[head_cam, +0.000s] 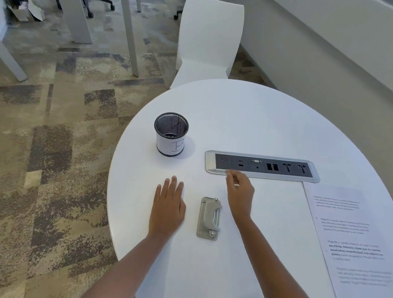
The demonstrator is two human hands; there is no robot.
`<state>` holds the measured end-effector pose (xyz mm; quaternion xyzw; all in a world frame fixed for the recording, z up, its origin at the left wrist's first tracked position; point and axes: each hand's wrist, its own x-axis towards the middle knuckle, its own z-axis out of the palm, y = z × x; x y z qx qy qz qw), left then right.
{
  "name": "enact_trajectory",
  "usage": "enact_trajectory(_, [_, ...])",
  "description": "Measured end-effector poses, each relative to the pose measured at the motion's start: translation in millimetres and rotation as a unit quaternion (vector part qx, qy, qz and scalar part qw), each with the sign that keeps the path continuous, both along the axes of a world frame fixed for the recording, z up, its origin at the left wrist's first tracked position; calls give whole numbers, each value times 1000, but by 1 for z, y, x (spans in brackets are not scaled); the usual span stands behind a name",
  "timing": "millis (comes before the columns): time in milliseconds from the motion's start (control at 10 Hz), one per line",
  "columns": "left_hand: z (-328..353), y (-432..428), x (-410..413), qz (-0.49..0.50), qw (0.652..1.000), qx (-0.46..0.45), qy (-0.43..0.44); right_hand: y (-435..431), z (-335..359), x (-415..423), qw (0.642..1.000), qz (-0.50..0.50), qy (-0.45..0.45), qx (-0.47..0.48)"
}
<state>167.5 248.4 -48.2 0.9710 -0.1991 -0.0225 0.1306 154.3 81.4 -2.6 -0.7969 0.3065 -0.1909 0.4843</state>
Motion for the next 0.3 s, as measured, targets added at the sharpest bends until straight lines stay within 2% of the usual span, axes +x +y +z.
enact_trajectory(200, [-2, -1, -9, 30, 999, -12, -14, -47, -33, -86, 991, 24, 64, -111])
enact_trajectory(300, [-4, -6, -25, 71, 996, -24, -37, -68, -39, -121, 972, 58, 105, -204])
